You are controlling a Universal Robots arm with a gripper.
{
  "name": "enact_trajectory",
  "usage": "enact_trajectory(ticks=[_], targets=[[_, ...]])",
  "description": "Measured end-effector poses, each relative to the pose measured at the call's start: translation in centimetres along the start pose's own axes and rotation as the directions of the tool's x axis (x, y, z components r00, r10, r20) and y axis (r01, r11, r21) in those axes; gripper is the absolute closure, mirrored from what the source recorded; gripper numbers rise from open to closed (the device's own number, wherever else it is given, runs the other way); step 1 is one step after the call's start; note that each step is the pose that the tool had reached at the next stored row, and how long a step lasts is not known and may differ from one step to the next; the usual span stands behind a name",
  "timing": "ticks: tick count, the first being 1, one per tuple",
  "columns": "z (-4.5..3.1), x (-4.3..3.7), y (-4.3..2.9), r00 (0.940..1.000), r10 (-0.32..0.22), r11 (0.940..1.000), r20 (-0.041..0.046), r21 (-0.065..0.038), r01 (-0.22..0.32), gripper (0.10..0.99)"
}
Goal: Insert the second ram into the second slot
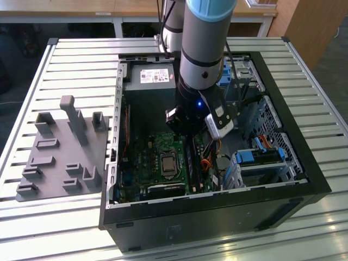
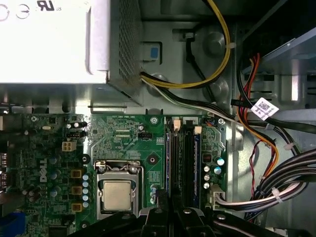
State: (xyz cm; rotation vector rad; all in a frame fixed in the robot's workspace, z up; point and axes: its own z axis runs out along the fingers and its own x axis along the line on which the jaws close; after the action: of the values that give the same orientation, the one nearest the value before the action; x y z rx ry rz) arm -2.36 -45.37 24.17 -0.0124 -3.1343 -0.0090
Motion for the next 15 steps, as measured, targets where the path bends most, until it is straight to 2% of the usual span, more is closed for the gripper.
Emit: enact_trajectory(ticks=[11,15], targets=[[1.77,-0.3,-0.1,1.0,0.006,1.0,-0.0019,-0.002,-0.006,0.949],[2.03,-0.39,-0.11,1.0,0.005,1.0,-0.0048,-0.001,-0.005,0.949]])
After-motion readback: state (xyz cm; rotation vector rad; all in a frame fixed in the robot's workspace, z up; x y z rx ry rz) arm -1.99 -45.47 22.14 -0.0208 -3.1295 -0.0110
